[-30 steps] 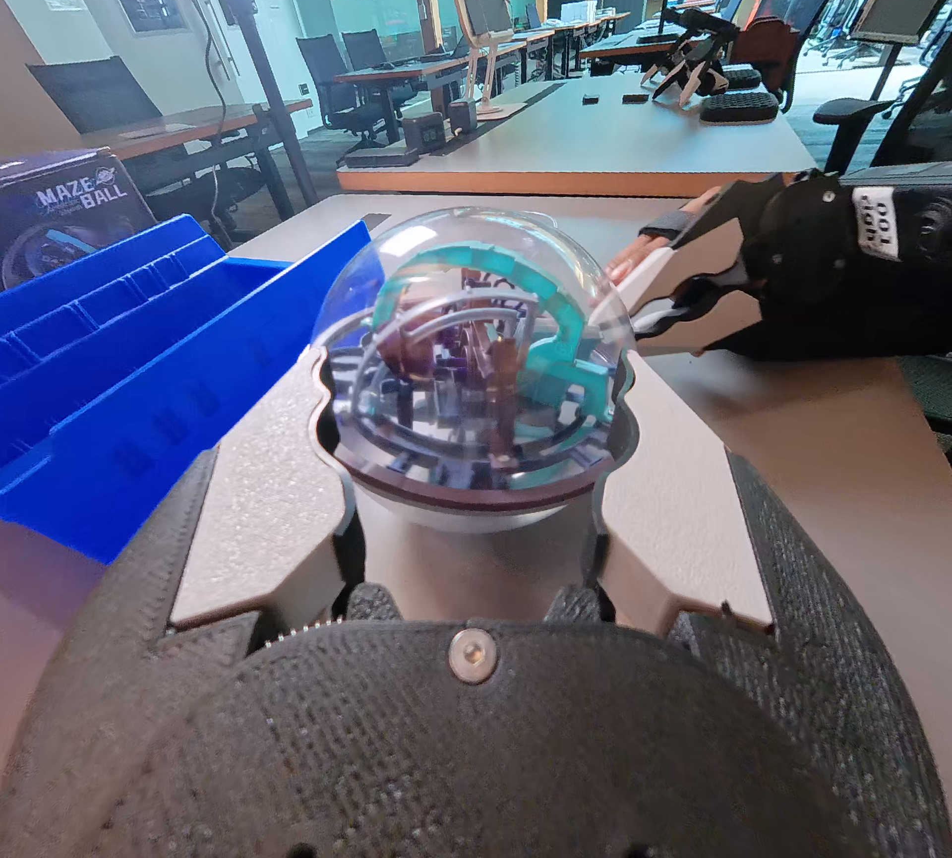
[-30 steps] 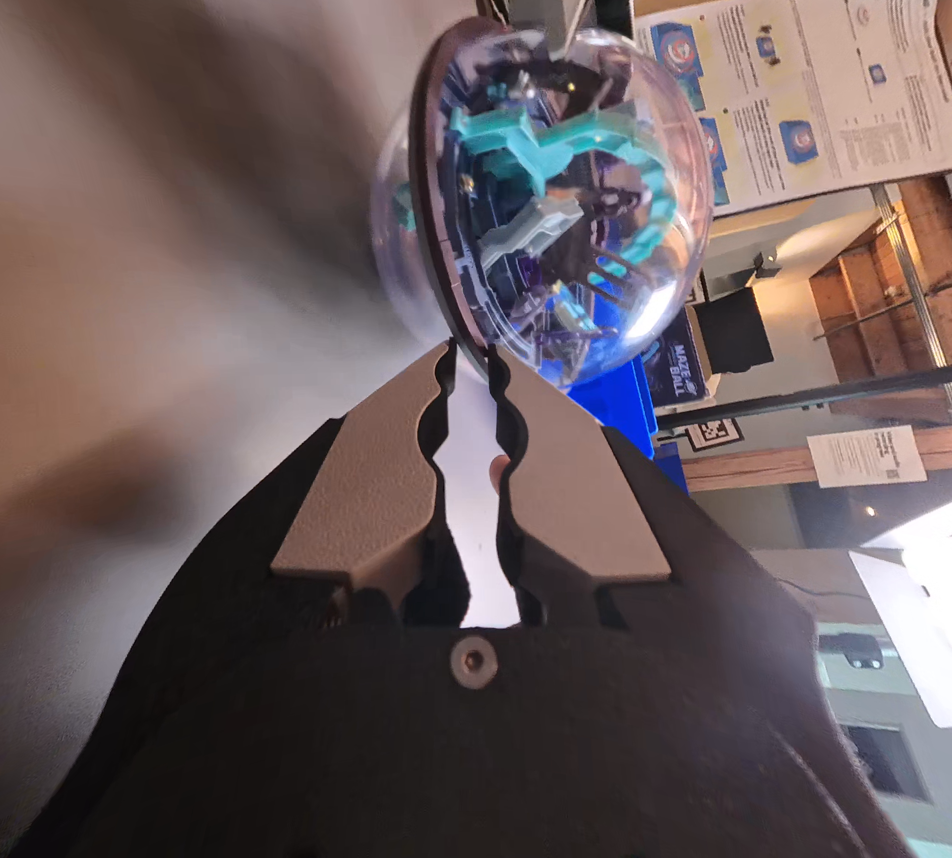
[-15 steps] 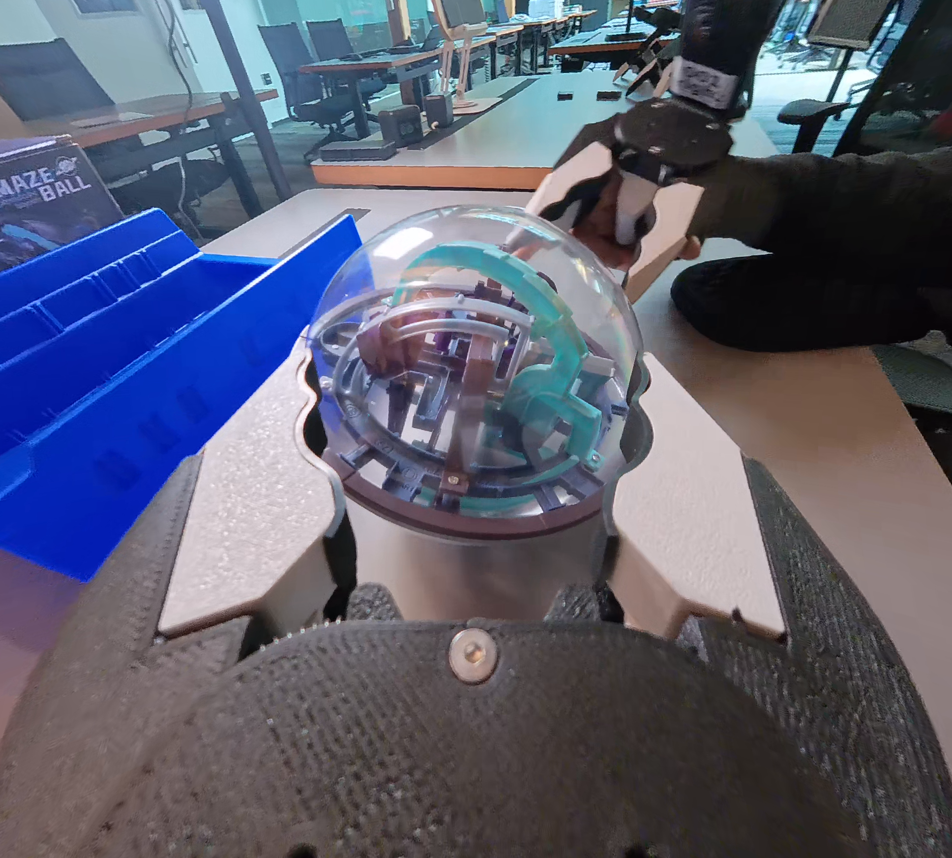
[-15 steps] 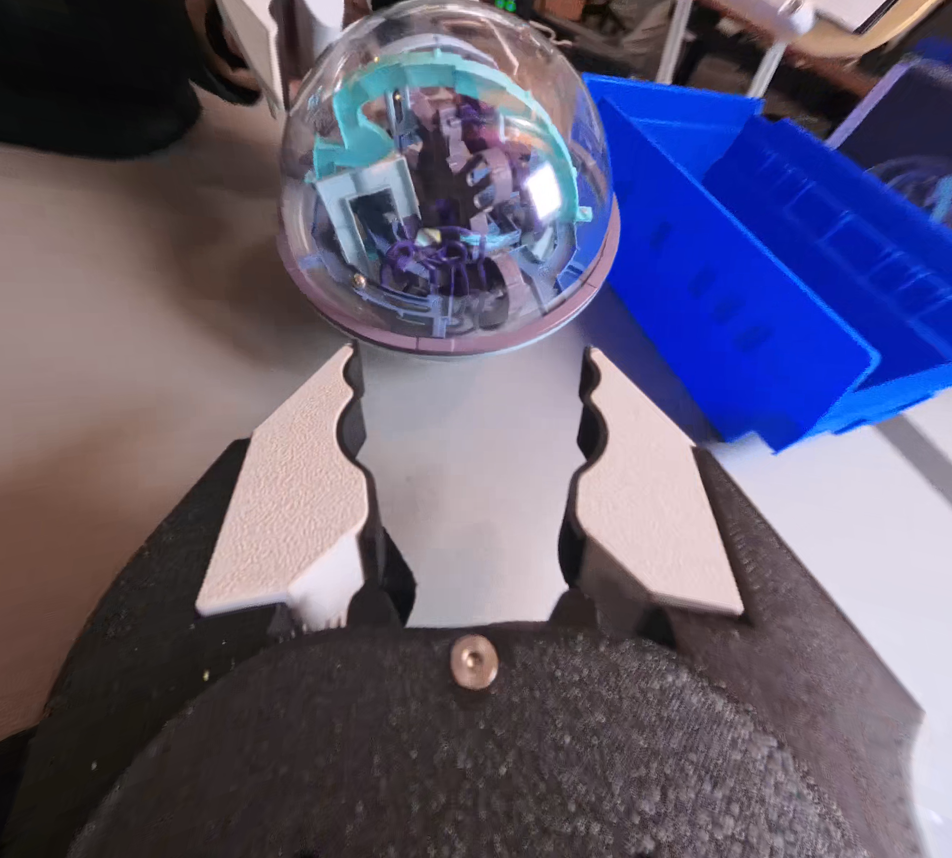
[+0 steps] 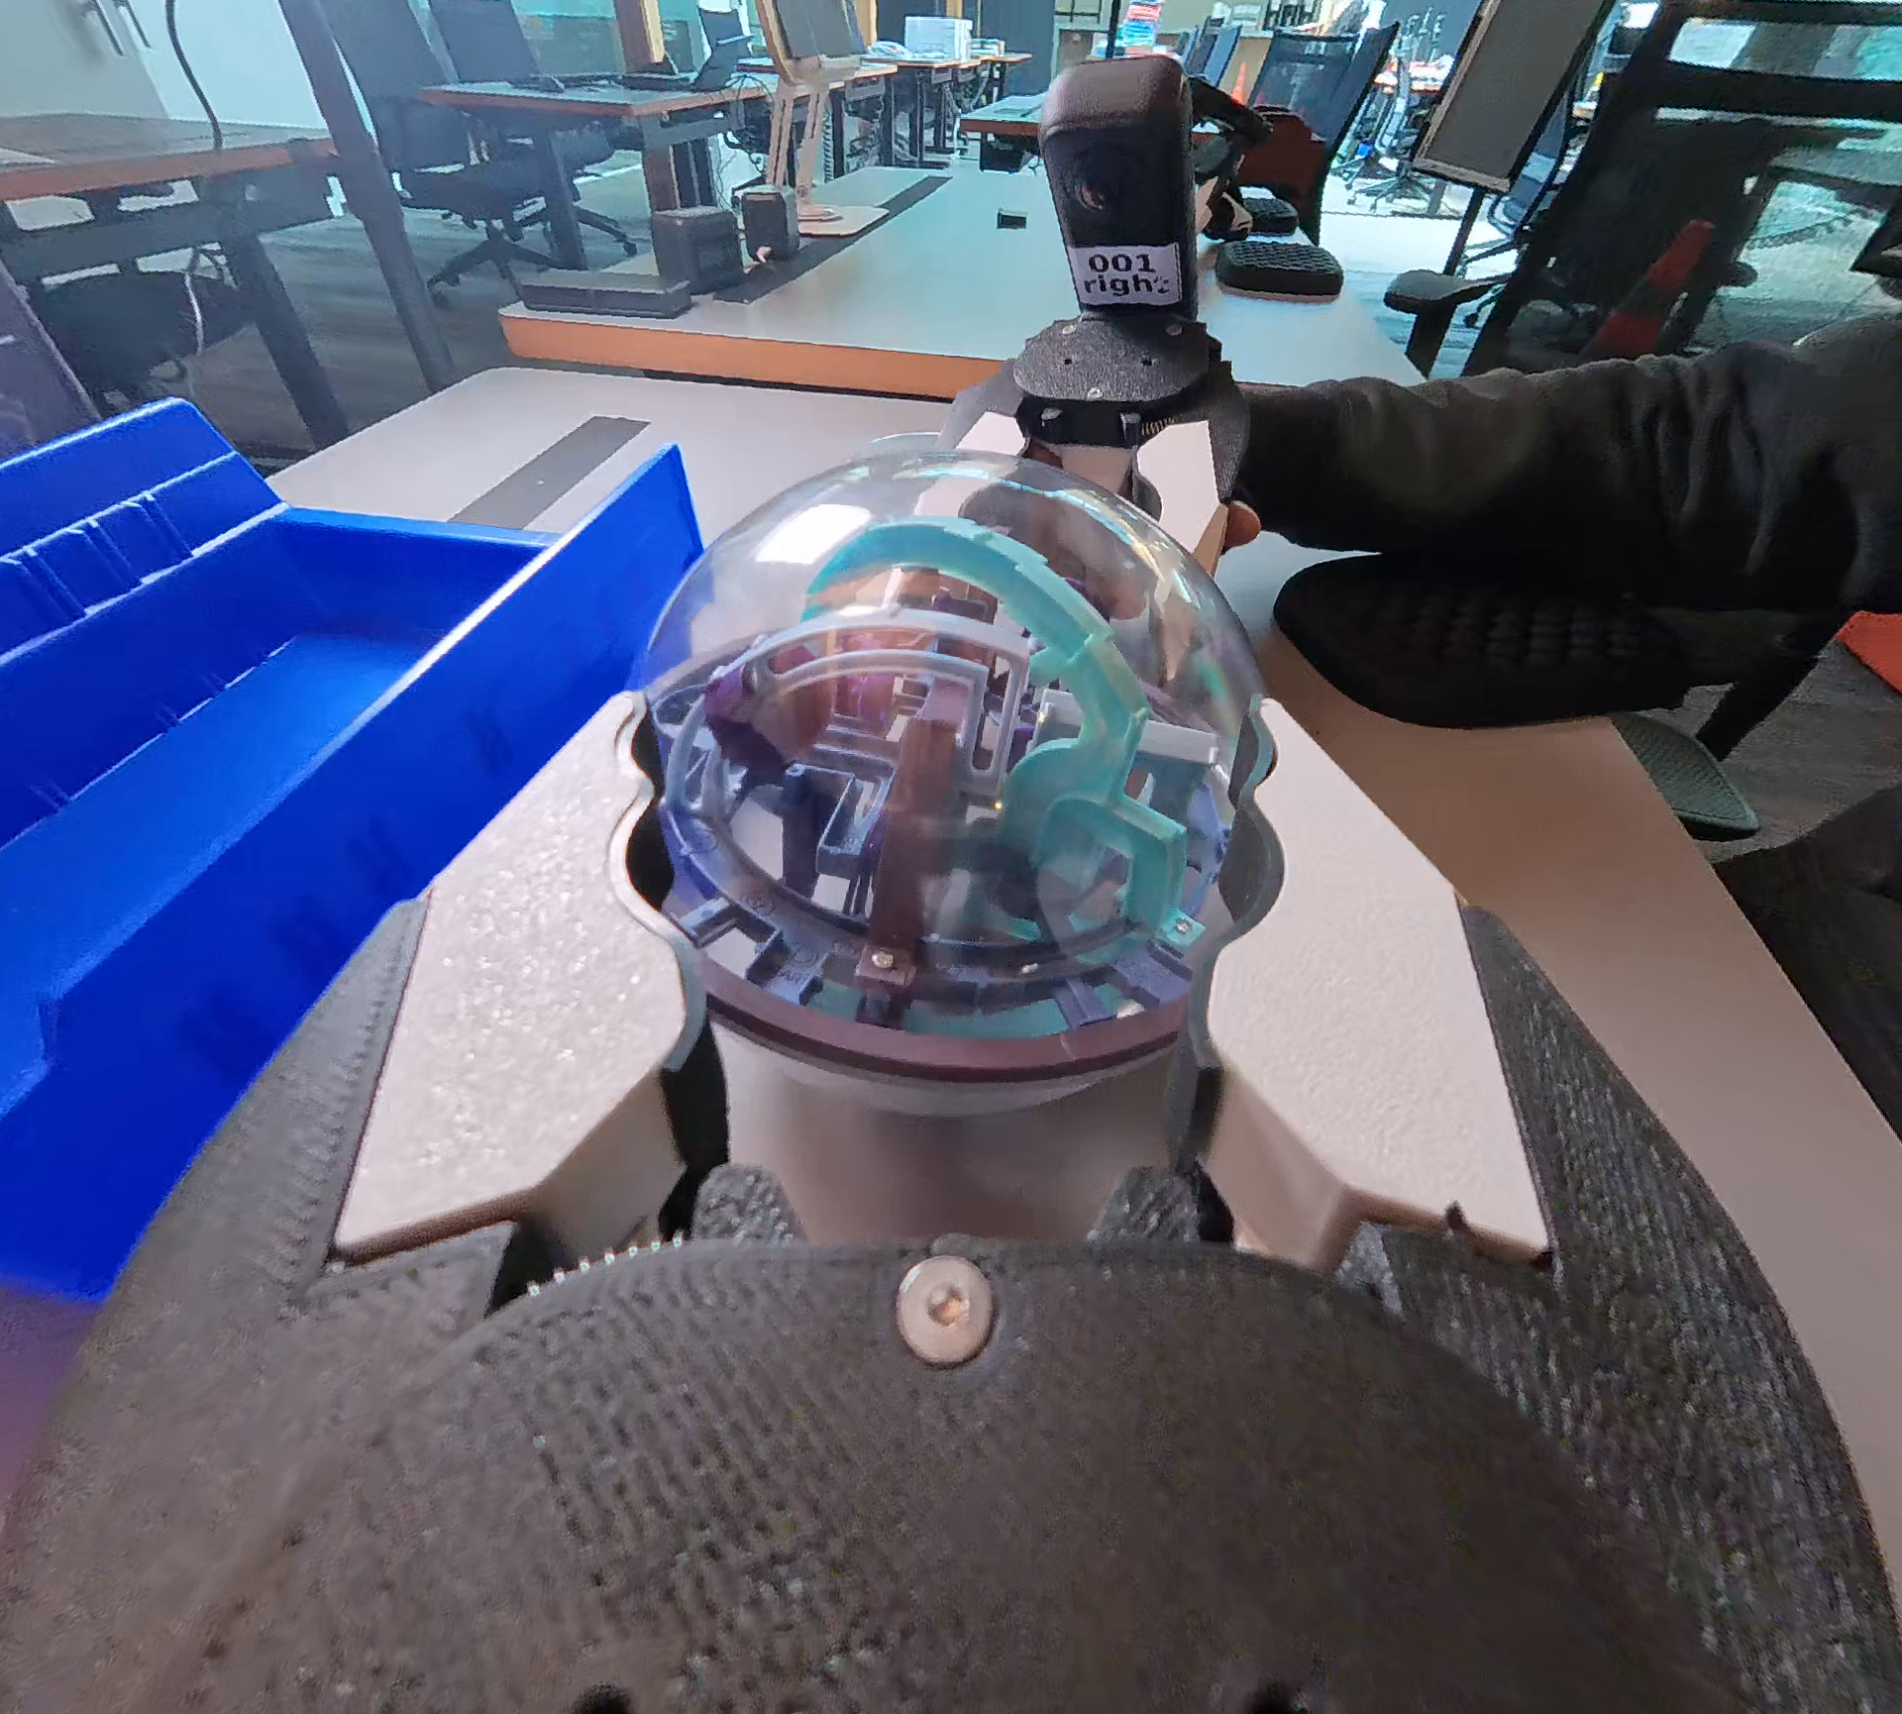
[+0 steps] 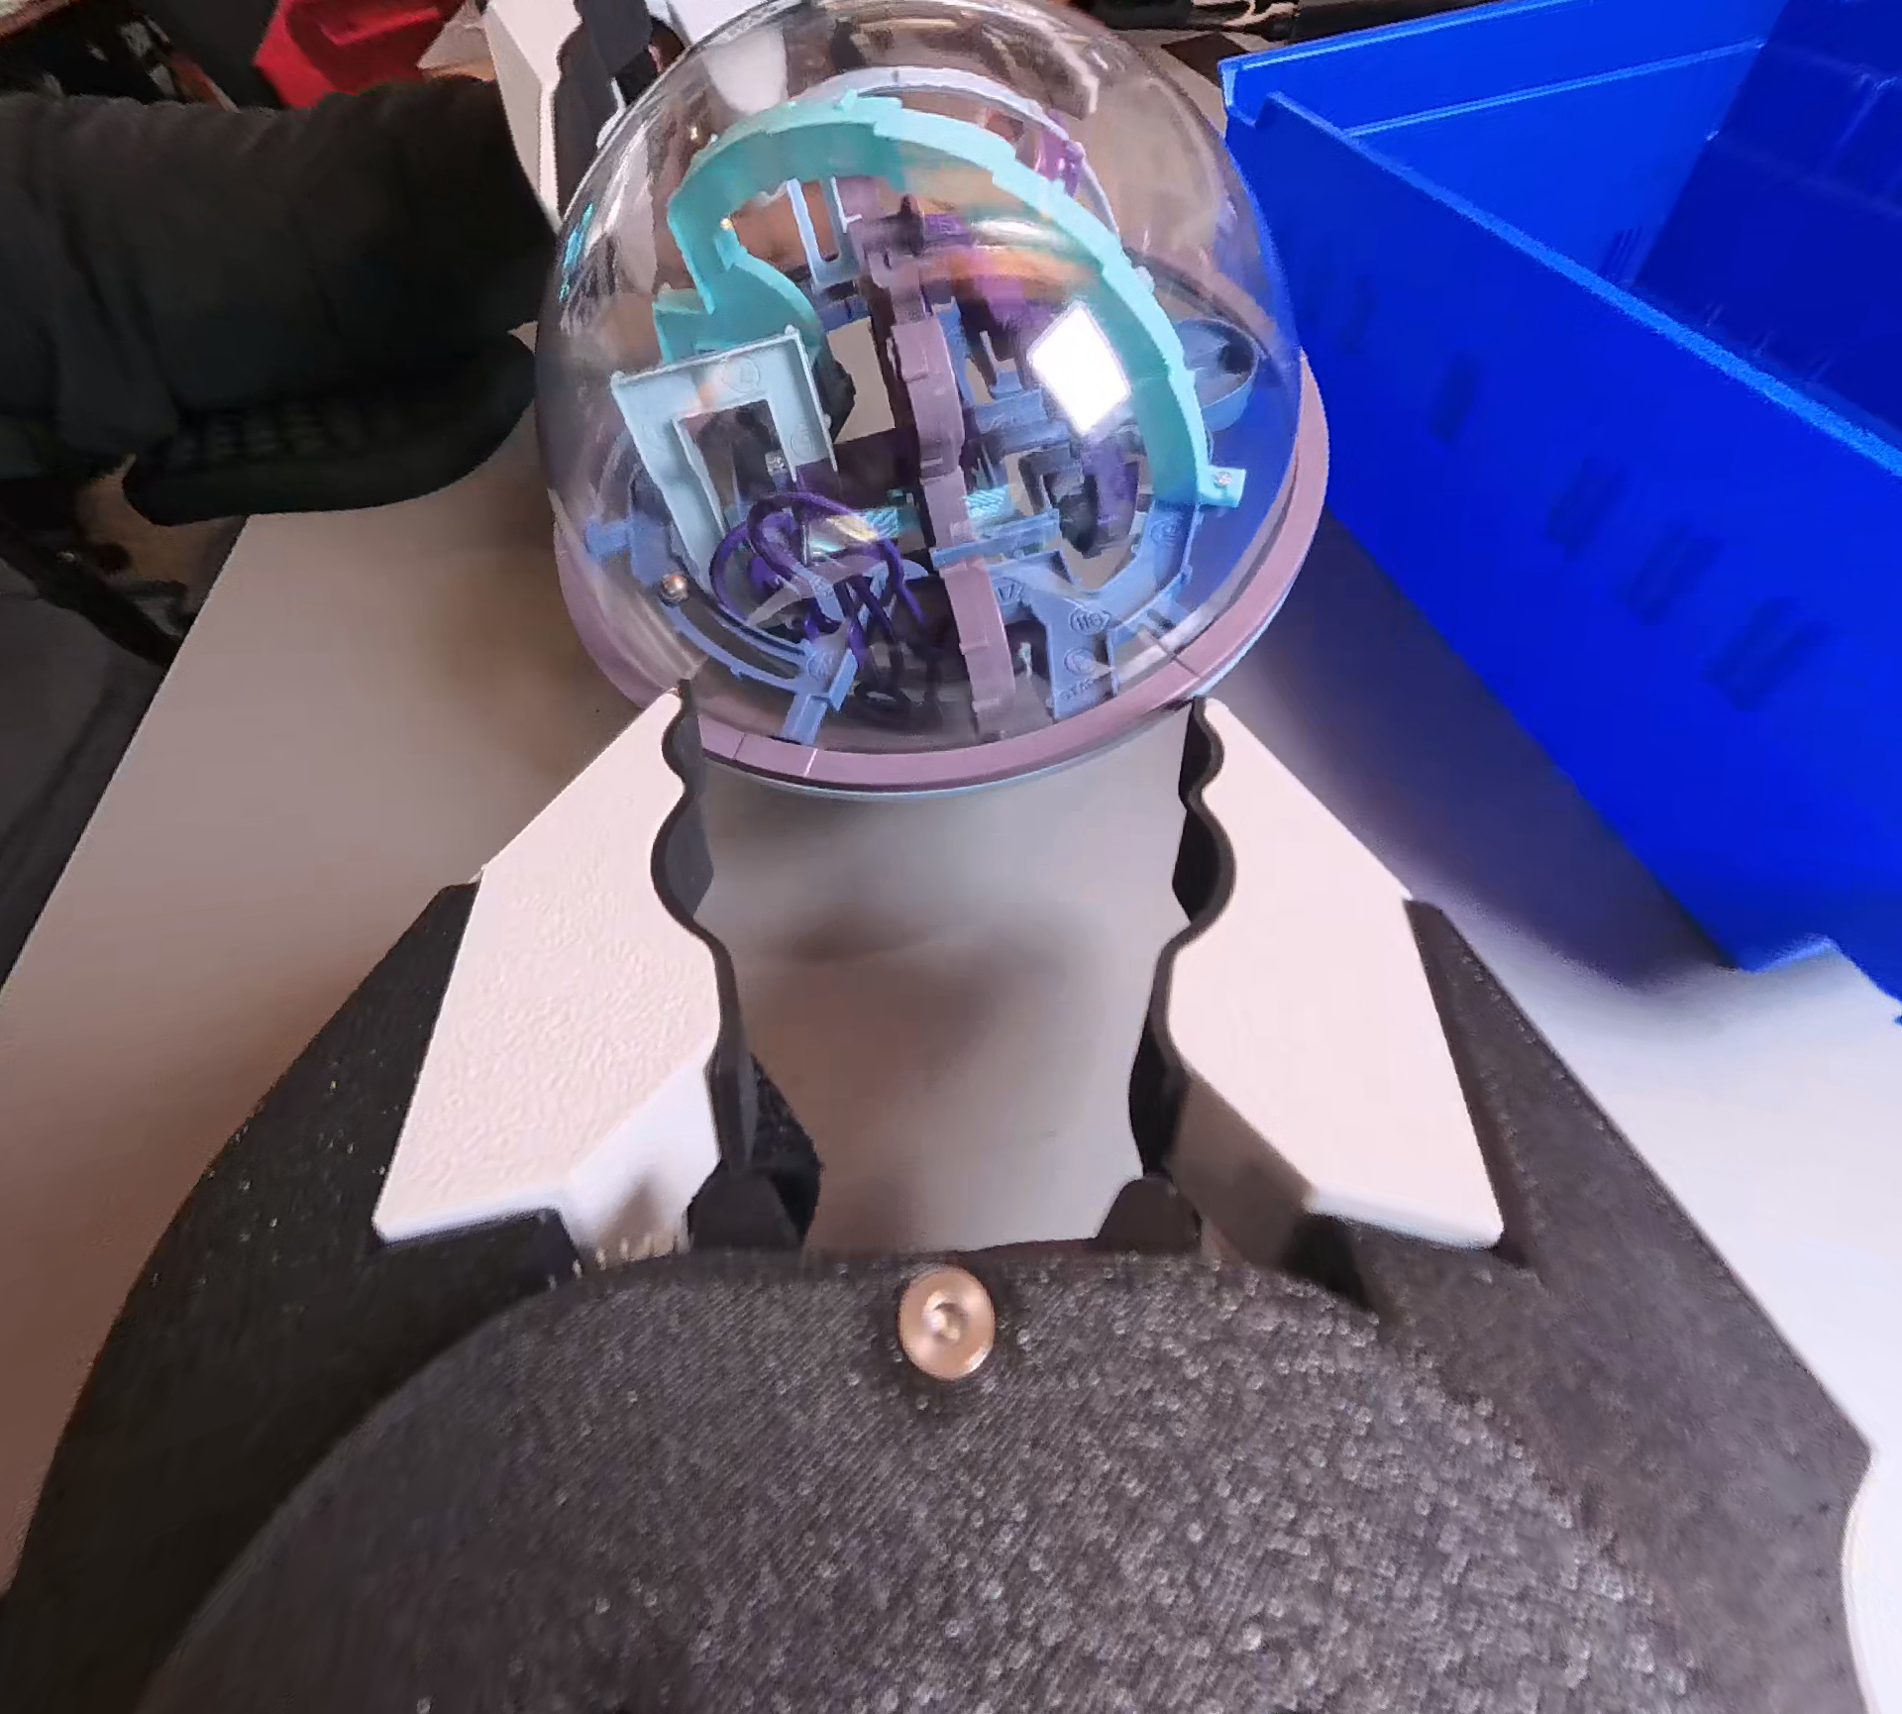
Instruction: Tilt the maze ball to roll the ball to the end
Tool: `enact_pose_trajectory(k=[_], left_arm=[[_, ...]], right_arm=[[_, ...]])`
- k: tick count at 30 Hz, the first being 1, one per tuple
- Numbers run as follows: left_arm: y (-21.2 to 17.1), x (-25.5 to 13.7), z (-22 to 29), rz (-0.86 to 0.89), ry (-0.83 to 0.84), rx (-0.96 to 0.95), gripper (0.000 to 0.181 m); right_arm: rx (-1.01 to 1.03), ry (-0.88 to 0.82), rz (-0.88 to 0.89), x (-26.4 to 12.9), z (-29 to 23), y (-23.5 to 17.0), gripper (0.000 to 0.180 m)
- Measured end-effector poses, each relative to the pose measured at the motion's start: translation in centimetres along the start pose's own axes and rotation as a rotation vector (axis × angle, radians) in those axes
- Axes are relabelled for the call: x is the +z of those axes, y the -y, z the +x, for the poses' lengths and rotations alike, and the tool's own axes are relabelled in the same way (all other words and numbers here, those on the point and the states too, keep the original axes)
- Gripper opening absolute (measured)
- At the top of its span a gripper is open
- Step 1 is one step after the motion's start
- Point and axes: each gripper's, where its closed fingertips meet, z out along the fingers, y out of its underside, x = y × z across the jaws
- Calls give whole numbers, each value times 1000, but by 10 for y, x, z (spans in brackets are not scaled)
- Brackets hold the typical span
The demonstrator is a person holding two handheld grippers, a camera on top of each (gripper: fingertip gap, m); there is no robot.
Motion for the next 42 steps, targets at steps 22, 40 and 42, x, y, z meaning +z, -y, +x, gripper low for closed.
enact_pose_trajectory(k=[22,40,42], left_arm=[[4,-6,0,-2,-327,-183,109],[7,-11,-28,67,-327,-388,94],[6,-12,-30,72,-318,-397,93]], right_arm=[[-93,14,-156,7,-43,-26,74],[-785,-616,-285,11,-22,-11,11],[-814,-662,-286,12,-20,-10,9]])
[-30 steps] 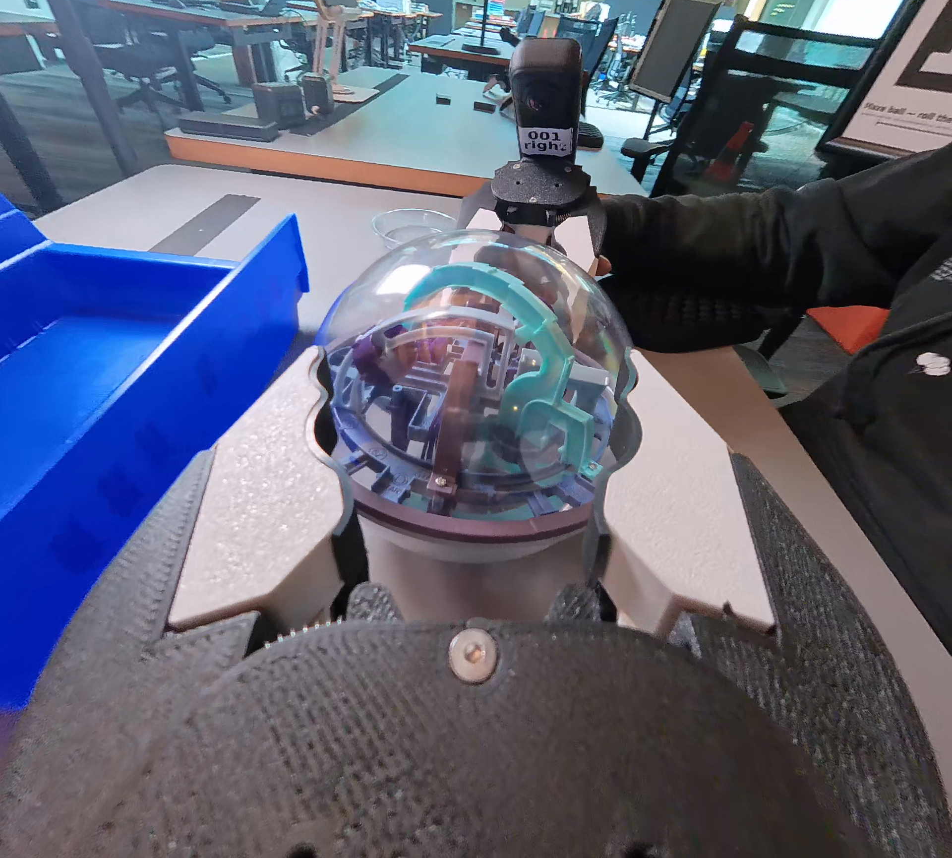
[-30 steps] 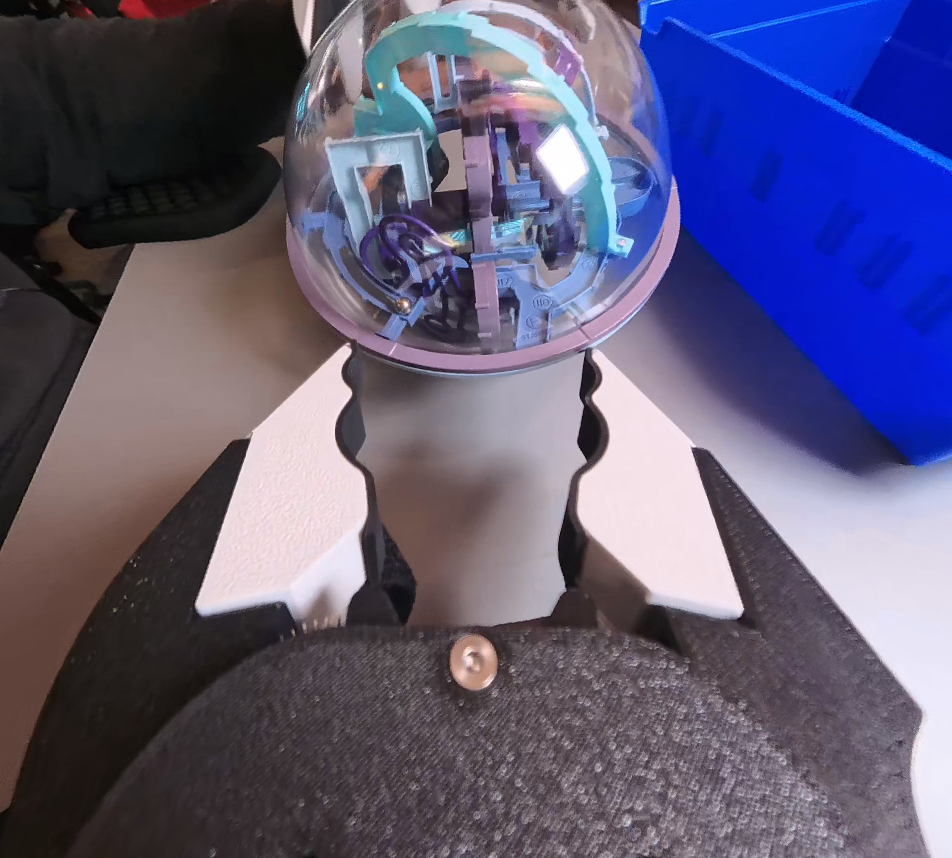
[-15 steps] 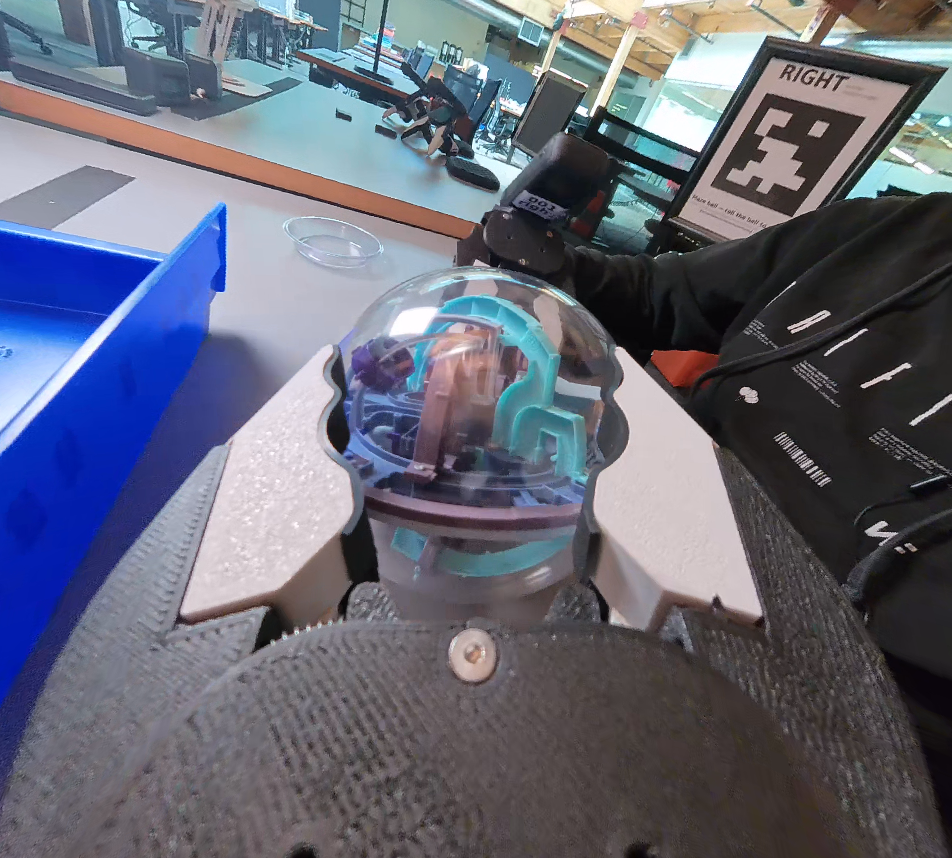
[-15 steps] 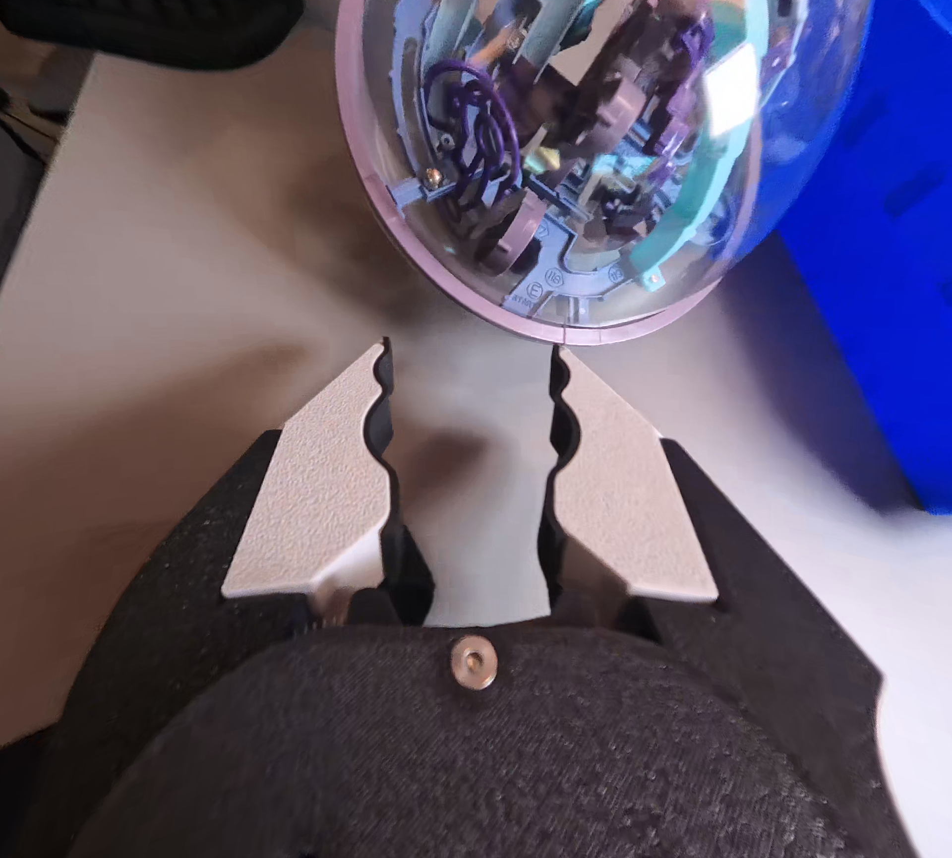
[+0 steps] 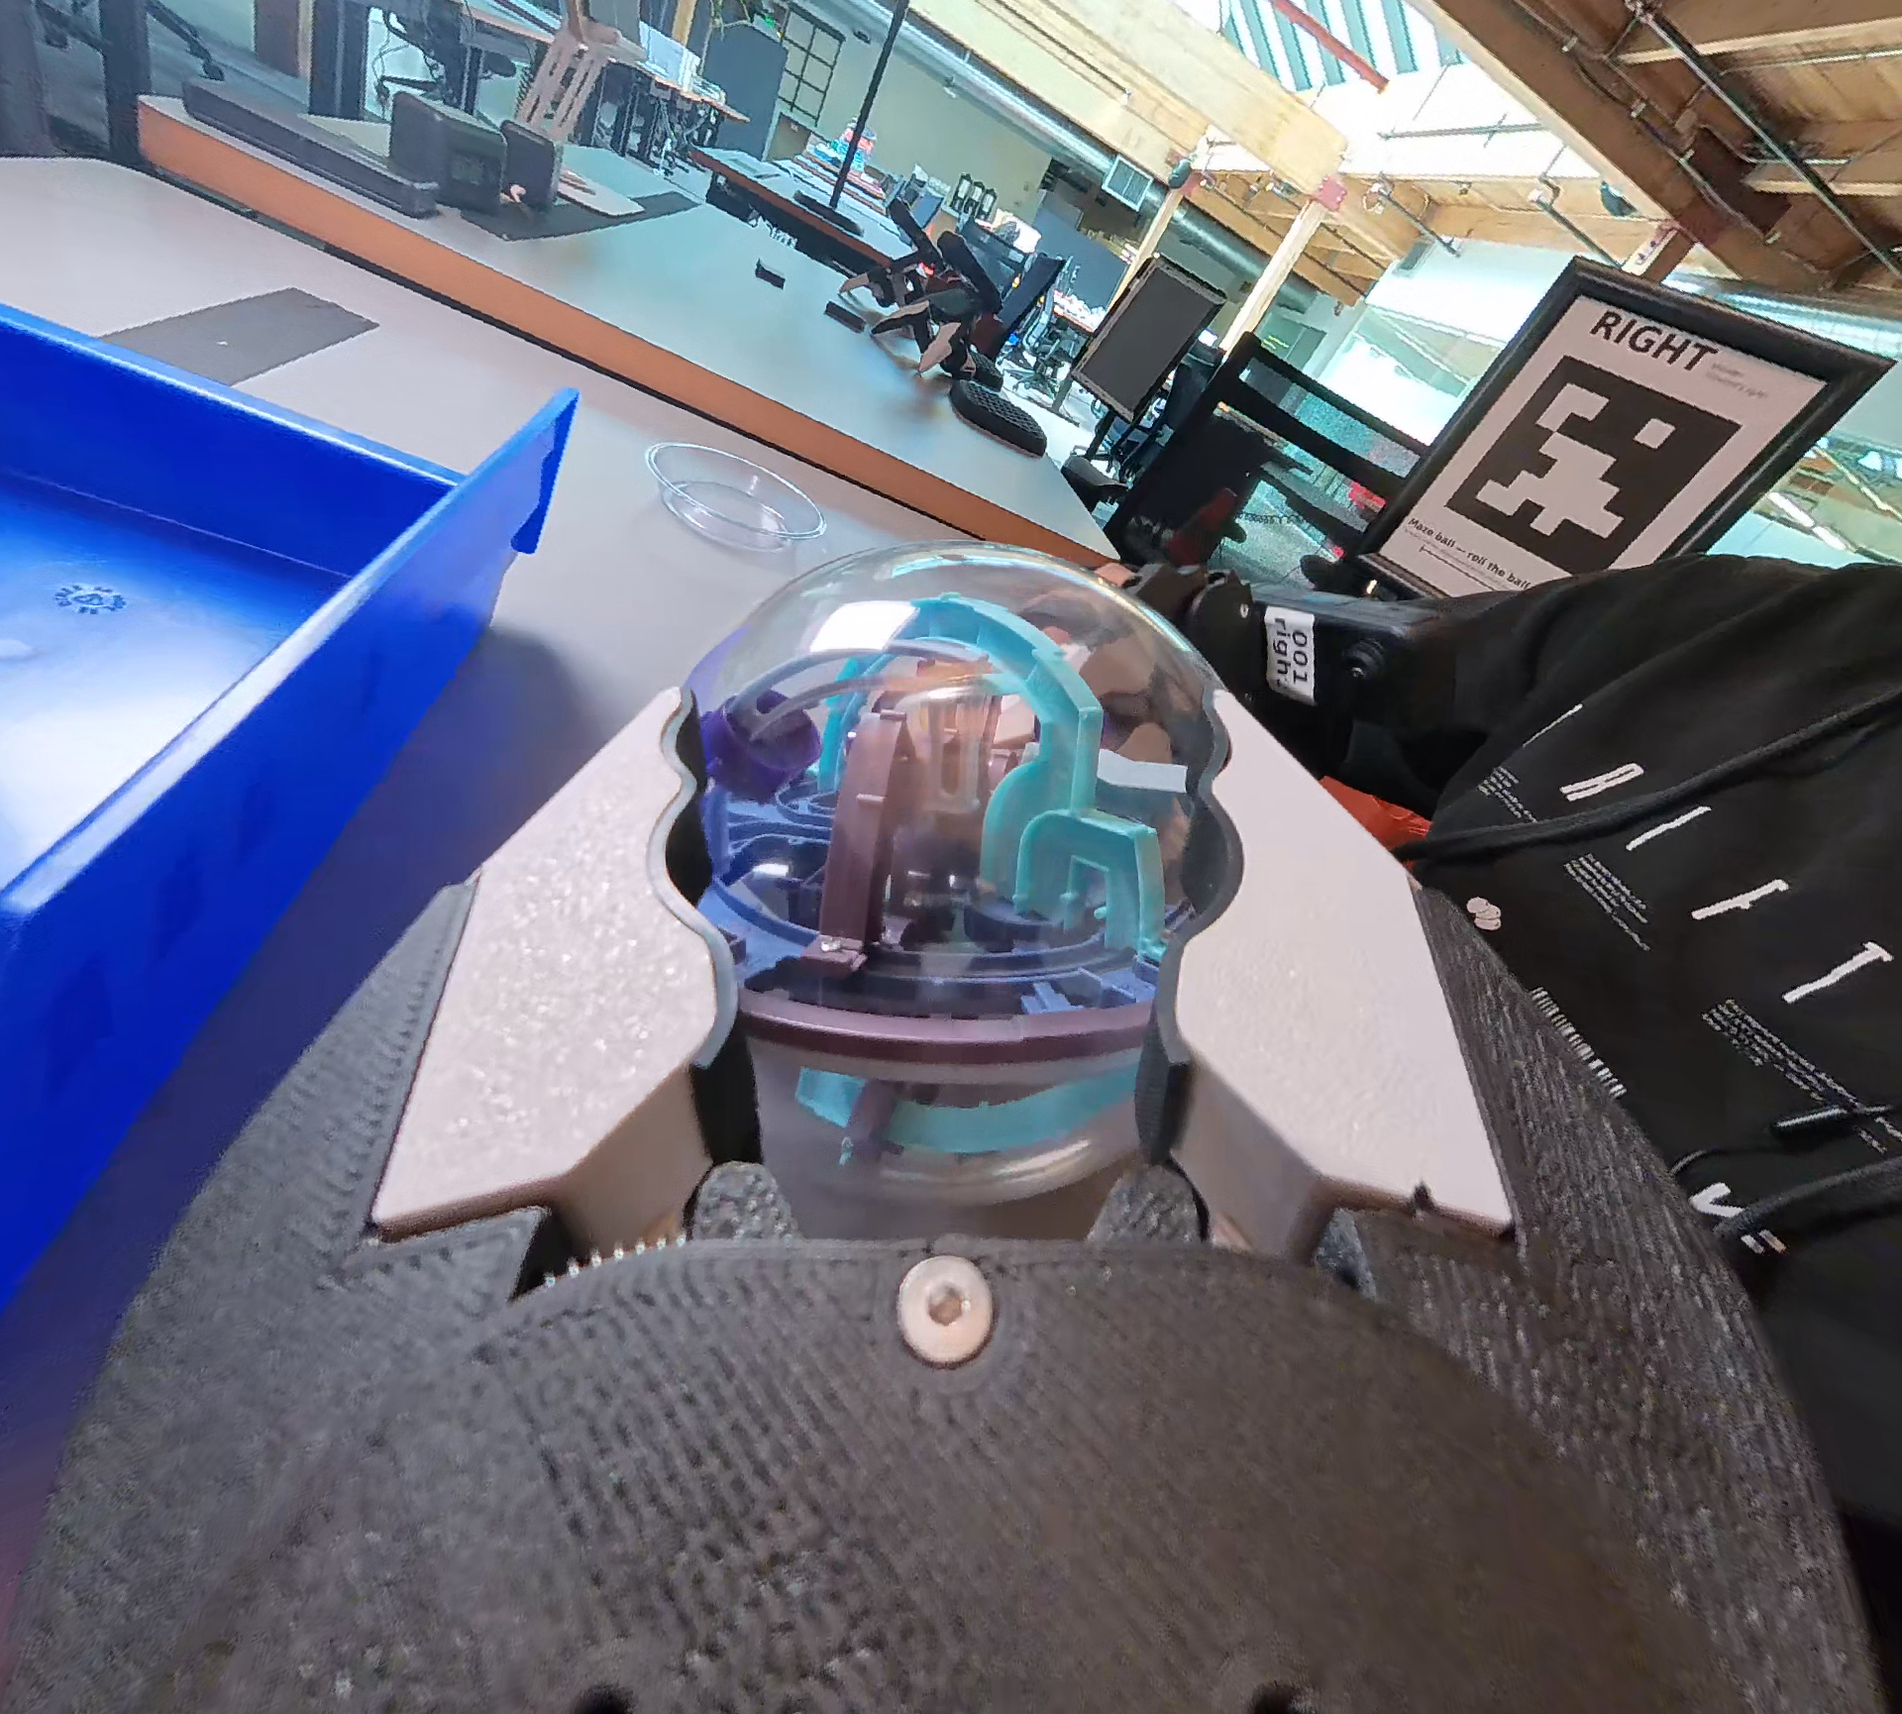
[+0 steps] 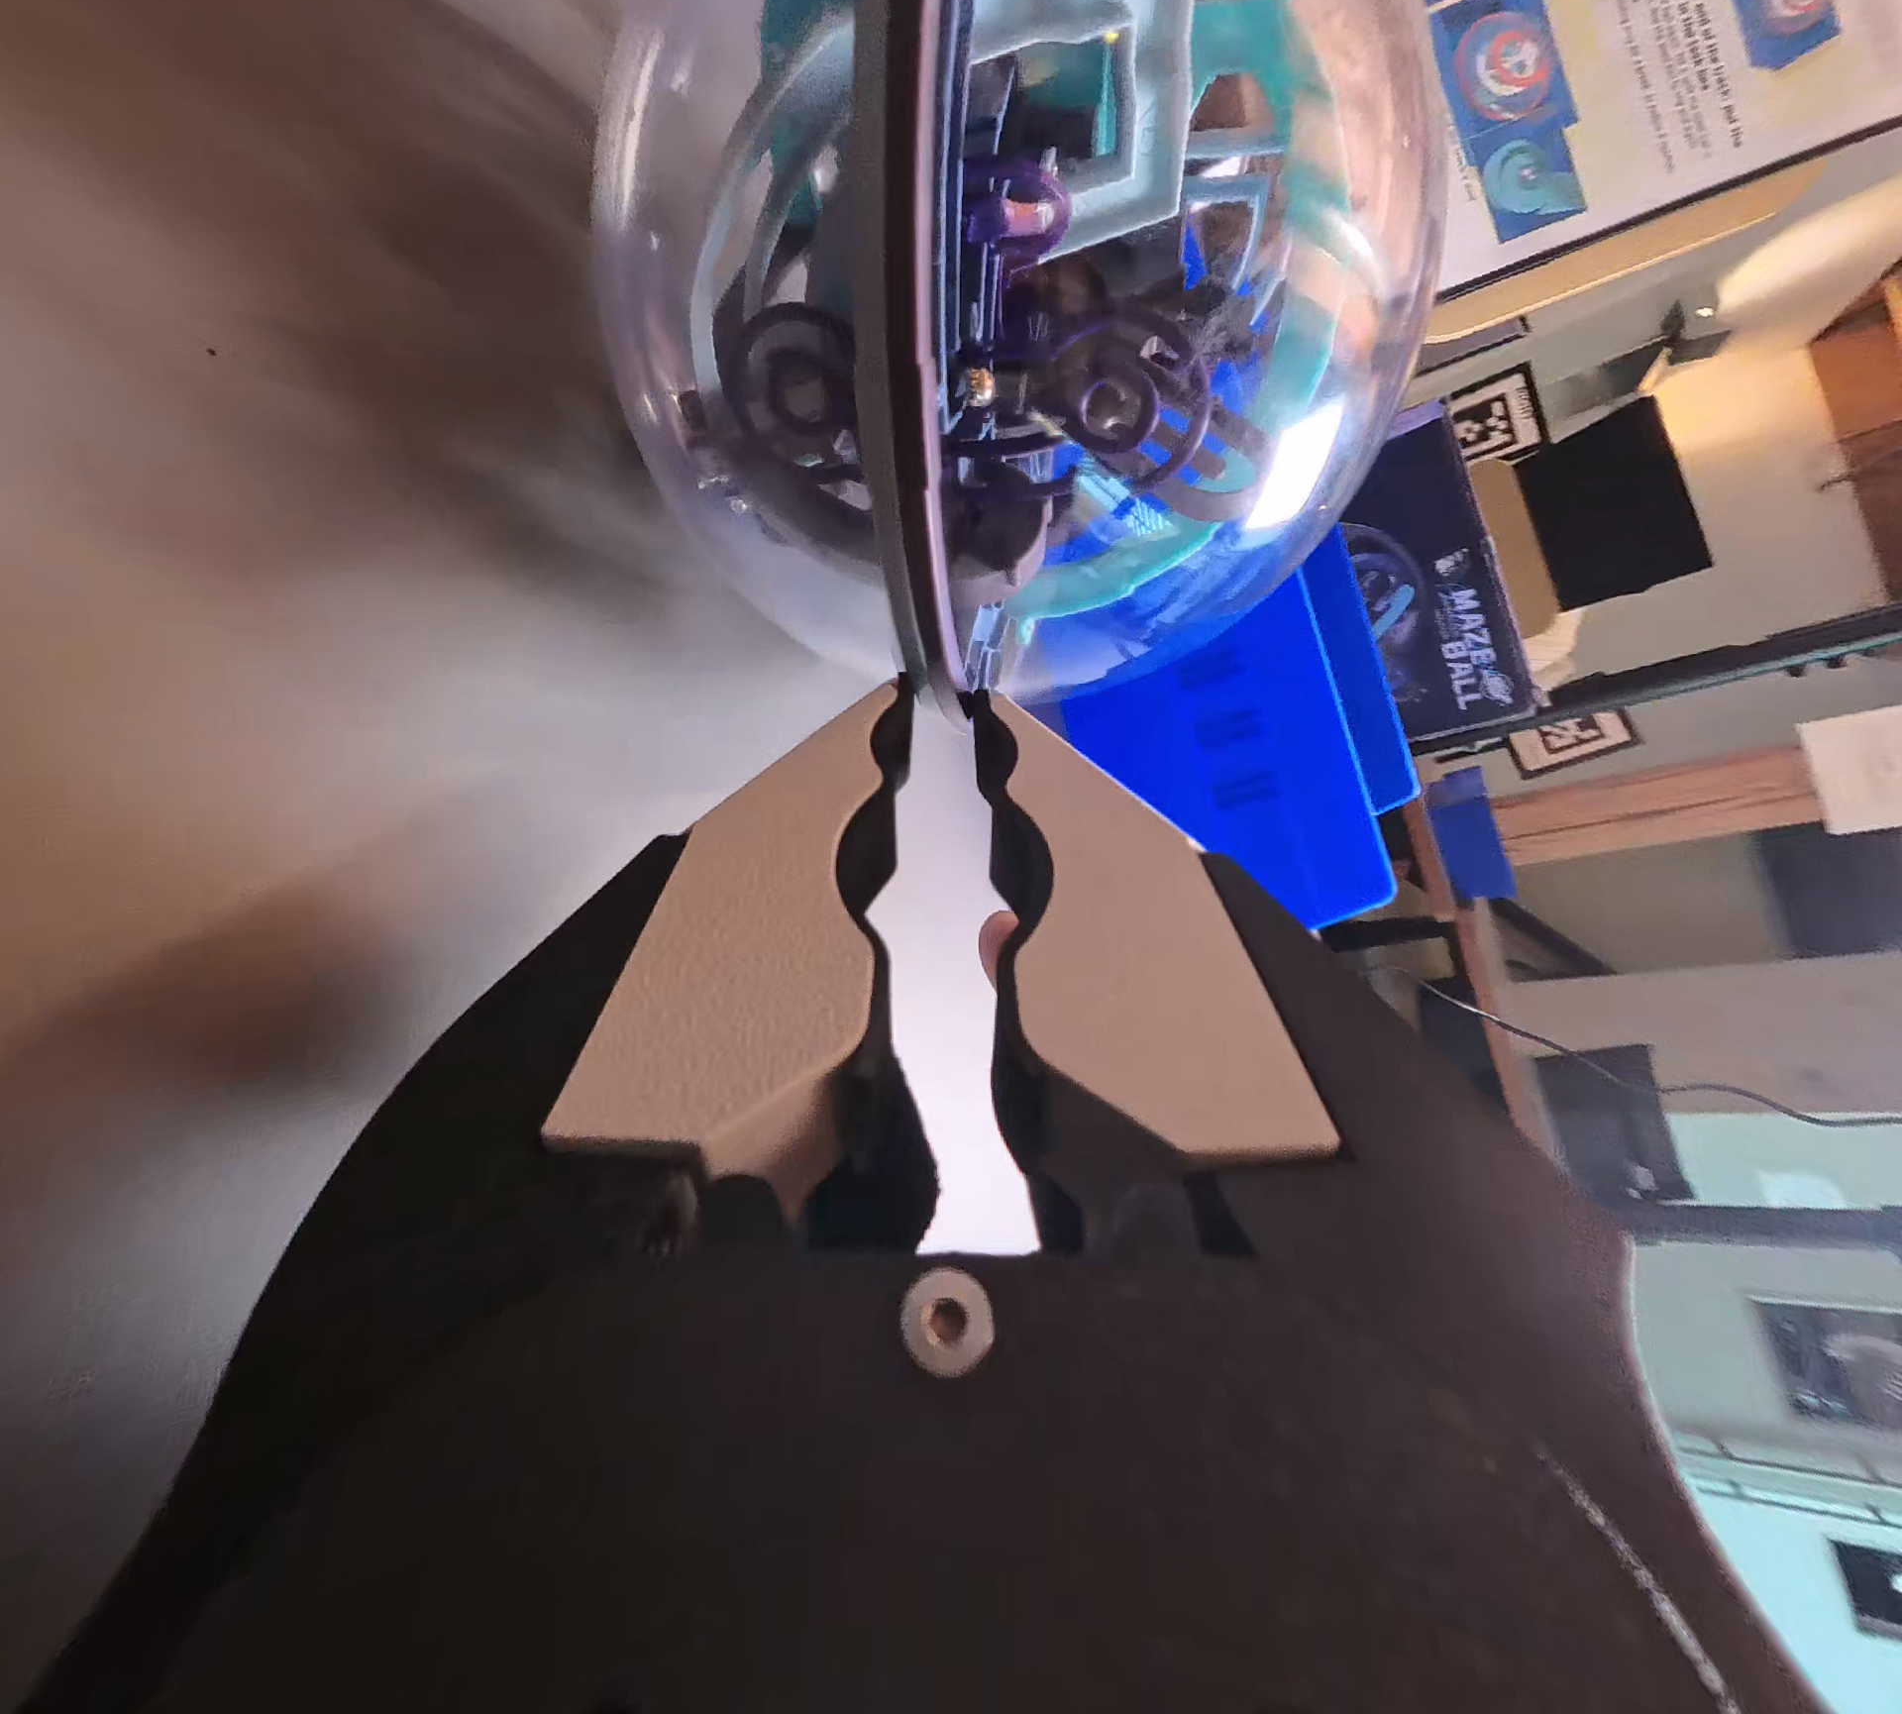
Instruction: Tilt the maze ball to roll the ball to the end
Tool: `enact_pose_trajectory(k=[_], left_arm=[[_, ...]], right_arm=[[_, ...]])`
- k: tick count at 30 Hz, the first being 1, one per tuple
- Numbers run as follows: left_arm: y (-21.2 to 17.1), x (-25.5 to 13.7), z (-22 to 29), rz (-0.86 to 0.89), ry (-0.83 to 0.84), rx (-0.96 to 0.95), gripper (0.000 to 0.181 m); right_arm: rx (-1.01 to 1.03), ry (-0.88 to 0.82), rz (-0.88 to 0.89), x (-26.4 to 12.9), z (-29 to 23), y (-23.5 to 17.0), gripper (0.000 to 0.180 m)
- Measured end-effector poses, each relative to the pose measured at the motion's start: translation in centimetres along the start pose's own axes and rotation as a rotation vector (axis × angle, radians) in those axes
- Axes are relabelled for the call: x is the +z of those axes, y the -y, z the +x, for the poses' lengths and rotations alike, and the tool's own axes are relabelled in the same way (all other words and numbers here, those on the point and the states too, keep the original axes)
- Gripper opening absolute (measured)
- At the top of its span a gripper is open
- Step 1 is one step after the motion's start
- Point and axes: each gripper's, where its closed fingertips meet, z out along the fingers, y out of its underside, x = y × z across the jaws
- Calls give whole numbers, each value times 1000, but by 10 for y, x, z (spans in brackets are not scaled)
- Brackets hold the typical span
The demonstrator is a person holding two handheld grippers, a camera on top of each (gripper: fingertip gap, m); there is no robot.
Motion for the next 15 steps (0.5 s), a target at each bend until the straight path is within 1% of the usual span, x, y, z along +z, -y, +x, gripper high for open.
enact_pose_trajectory(k=[3,6,7,10,12,14,15], left_arm=[[2,-1,-3,16,22,-3,92],[6,-7,-7,33,105,25,93],[5,-9,-5,21,131,37,96],[0,-15,6,-8,207,93,112],[-3,-16,20,-26,243,146,119],[-11,-12,36,-57,280,211,123],[-17,-11,41,-86,322,276,123]], right_arm=[[-37,-37,-11,2,1,1,7],[-69,-56,-23,1,1,3,6],[-72,-60,-24,0,2,4,6],[-73,-62,-22,-2,4,8,6],[-89,-67,-24,-4,4,10,6],[-101,-71,-26,-6,3,11,6],[-108,-71,-27,-7,3,13,6]])
